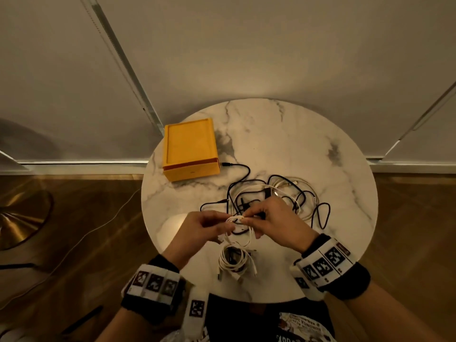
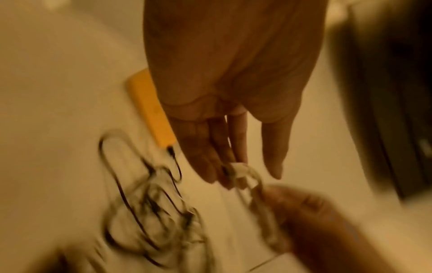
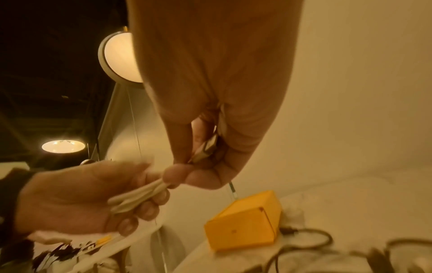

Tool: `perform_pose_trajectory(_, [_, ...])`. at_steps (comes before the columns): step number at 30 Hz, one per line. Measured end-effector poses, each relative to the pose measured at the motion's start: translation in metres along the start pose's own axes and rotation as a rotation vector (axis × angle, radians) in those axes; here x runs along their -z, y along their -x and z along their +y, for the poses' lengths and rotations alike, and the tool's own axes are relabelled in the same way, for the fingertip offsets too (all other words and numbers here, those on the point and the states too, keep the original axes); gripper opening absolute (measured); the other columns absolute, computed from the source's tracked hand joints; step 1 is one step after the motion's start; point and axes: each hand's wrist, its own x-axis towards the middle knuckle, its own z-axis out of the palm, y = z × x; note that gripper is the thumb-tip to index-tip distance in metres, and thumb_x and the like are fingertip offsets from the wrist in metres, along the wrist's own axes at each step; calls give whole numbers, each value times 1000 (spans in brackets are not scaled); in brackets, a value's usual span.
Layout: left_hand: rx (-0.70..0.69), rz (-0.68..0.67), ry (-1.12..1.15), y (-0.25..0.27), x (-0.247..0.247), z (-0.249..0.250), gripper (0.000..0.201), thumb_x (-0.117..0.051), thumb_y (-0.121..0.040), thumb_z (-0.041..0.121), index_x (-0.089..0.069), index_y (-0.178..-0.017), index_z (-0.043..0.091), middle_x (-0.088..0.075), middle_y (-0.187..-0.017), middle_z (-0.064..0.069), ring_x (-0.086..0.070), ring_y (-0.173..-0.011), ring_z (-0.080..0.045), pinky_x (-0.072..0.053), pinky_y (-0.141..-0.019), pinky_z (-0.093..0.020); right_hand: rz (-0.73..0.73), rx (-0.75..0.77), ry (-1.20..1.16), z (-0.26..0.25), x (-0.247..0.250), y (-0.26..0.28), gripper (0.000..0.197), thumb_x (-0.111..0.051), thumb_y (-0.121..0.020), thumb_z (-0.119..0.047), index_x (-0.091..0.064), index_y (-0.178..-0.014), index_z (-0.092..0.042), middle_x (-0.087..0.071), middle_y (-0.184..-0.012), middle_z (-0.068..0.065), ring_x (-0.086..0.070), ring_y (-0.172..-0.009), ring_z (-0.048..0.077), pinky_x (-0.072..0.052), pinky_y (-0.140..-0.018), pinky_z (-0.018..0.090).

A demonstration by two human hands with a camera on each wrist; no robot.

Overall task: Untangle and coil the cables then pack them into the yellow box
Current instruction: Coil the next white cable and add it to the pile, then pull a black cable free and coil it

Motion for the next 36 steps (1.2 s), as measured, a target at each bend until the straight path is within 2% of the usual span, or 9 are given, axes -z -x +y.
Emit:
perform_pose_trajectory(3, [-163,52,-480,-3,8,-13,13,-77,-80,12,-77,-92,15,-75,-71,1,-69,-59,-12,-55,-57,-23,-50,-61,-57,8,-17,0,13,-67,-89,-16,-75,-85,-8,-68,-59,1,-63,-48,7,-53,-56,21])
perform_pose_trajectory(6, [-180,23,-675,-8,13,-32,10,-76,-82,15,-78,-91,15,-74,-70,0,-66,-53,-8,-54,-57,-18,-93,-115,-26,20,-39,0,14,-66,-89,-18,-74,-83,-8,-67,-65,-3,-62,-51,5,-53,-56,23])
perform_pose_trajectory(11, [-16,49,-616,-16,2,-75,8,-76,-80,14,-77,-88,11,-71,-74,-2,-67,-53,-11,-54,-52,-22,-142,-290,91,53,-71,0,20,-68,-86,-31,-73,-88,-11,-66,-77,3,-65,-65,18,-54,-63,30])
perform_pose_trajectory(17, [2,146,-824,-31,-9,-107,9,-73,-81,37,-70,-84,30,-65,-77,16,-59,-67,-1,-42,-61,-13,-22,-405,282,82,-89,1,30,-67,-79,-53,-74,-81,-24,-68,-81,-5,-57,-72,9,-43,-63,24])
perform_pose_trajectory(23, [-124,218,-720,-32,-12,-123,21,-77,-78,32,-72,-98,26,-54,-87,12,-52,-70,-2,-39,-63,-7,3,-375,260,91,-92,-2,21,-72,-79,-43,-59,-72,-28,-66,-79,-5,-58,-76,12,-44,-66,25])
perform_pose_trajectory(27, [-131,139,-706,-34,-6,-126,21,-79,-77,30,-74,-95,21,-54,-86,11,-53,-73,-3,-40,-65,-9,-12,-366,110,95,-92,2,21,-75,-77,-40,-65,-69,-23,-65,-72,-5,-60,-70,10,-50,-66,27])
perform_pose_trajectory(30, [-114,28,-644,-38,2,-119,23,-82,-72,30,-72,-93,28,-60,-94,9,-57,-82,-4,-47,-73,-19,96,-412,-31,104,-85,5,26,-70,-83,-38,-69,-73,-14,-68,-73,2,-61,-70,14,-47,-65,26])
perform_pose_trajectory(34, [-171,155,-571,-55,13,-100,12,-77,-80,22,-69,-84,30,-67,-86,11,-59,-74,2,-41,-62,-8,152,-521,-80,122,-67,11,28,-63,-90,-27,-62,-63,-22,-66,-67,-1,-60,-62,9,-46,-62,25])
perform_pose_trajectory(36, [-203,234,-621,-71,21,-91,13,-72,-84,13,-70,-88,25,-68,-85,7,-59,-71,1,-43,-66,-10,108,-545,-77,126,-64,11,22,-62,-91,-21,-67,-71,-15,-69,-72,3,-61,-63,10,-47,-63,22])
